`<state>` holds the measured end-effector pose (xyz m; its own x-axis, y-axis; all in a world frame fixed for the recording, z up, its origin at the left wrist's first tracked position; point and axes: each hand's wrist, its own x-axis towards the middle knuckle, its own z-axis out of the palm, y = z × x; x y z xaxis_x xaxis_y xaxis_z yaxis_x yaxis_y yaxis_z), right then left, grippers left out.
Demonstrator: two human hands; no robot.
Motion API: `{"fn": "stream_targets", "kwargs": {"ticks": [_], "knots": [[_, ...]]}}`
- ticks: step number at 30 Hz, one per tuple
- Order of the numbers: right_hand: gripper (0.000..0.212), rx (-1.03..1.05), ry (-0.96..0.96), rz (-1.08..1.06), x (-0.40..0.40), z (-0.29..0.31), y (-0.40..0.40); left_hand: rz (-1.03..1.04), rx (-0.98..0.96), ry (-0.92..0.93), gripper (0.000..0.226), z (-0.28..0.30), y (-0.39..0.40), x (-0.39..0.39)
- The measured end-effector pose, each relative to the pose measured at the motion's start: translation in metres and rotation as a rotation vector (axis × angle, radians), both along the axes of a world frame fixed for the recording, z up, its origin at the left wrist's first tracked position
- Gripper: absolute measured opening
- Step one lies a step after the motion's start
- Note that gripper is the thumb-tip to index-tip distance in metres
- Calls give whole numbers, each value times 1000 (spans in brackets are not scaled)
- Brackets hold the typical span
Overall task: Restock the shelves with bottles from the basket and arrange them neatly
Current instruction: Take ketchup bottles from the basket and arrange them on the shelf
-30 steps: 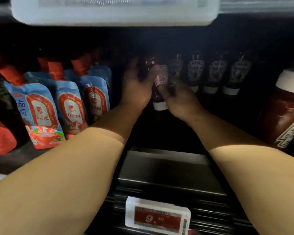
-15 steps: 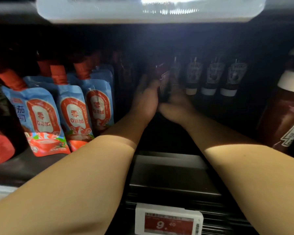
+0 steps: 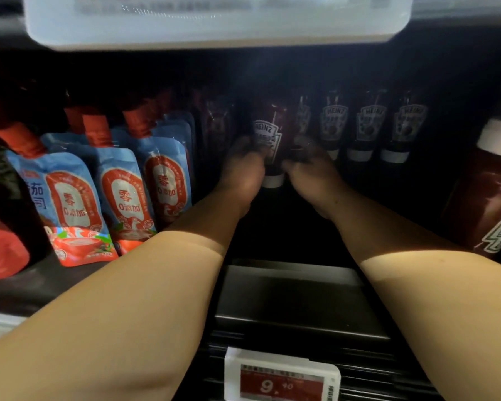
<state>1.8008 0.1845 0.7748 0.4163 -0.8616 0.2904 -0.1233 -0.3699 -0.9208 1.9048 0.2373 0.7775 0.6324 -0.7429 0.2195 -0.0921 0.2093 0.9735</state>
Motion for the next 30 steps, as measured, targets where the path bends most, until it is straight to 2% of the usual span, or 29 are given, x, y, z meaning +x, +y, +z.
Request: {"fn": "stream_targets", "kwargs": {"ticks": [3,8,13,17,22,27,30], "knots": [[52,-25,2,41,2,-3,0,-27,-30,-1,24,-4,-1,0],[49,-176,142,-31,7,-2,-4,83,-44,-192,20,-10,-9,5],[41,-226,289,-106,12,3,-4,199,40,-488,52,-13,-14,10],[37,-219,448,-118,-8,4,7,201,168,-512,72,-12,-12,13],[56,-270,567,-143,-37,-1,30,254,325,-573,87,-2,-10,1],[61,-238,531,-188,-44,-13,35,296,348,-588,55,0,-28,2],[60,-258,511,-197,-42,-14,32,327,325,-504,50,-2,-36,7]]}}
